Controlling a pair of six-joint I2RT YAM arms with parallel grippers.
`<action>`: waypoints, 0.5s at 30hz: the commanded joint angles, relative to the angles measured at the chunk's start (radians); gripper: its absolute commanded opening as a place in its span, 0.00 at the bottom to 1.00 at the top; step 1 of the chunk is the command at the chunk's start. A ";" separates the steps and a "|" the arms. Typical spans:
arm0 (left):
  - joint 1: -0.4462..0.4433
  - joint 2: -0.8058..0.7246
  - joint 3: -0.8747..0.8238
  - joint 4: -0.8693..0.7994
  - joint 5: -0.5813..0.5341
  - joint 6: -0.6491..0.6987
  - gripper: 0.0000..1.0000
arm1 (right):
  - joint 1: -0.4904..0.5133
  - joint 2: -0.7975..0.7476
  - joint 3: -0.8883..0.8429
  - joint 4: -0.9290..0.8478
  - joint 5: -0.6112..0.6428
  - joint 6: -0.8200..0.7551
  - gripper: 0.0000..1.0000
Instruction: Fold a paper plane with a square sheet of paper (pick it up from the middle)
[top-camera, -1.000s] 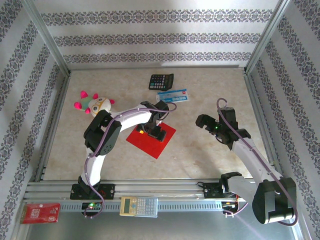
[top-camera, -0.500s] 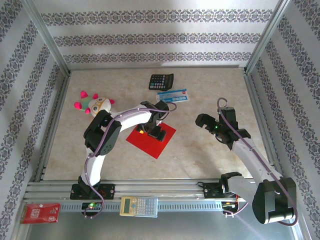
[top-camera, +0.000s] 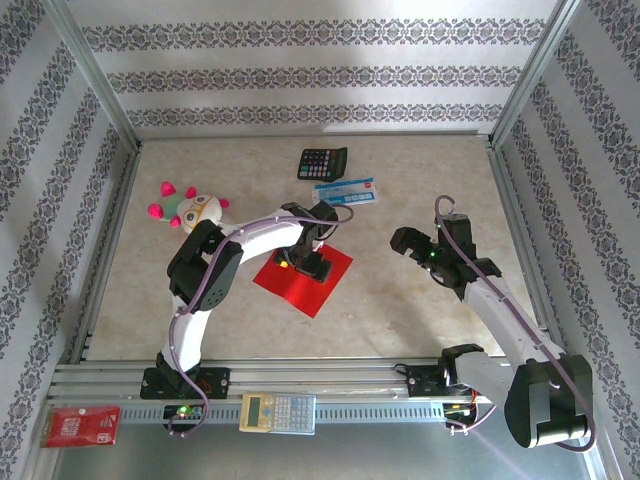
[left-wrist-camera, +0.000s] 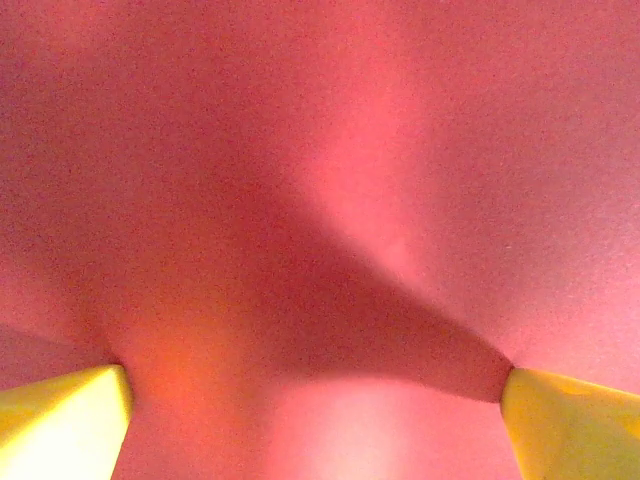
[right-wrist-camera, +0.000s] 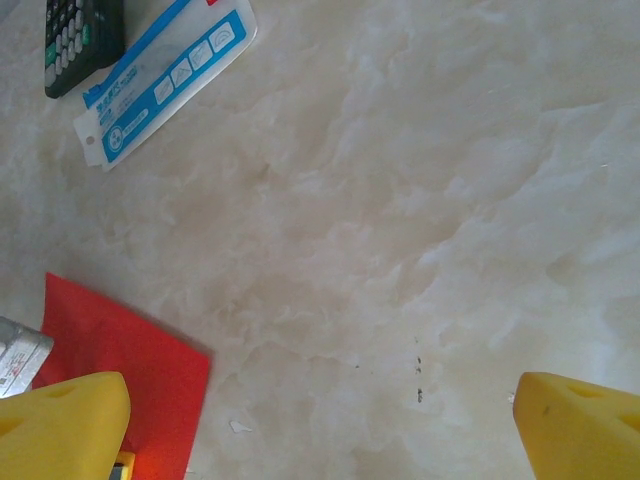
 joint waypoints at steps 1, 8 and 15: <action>0.000 0.026 -0.031 -0.015 -0.004 0.016 0.94 | -0.009 0.005 -0.013 0.015 -0.011 0.008 0.98; 0.000 0.010 -0.028 -0.013 0.001 0.013 0.92 | -0.009 0.012 -0.016 0.021 -0.014 0.008 0.98; -0.002 -0.011 -0.032 0.003 0.019 0.005 0.91 | -0.009 0.019 -0.016 0.025 -0.017 0.009 0.98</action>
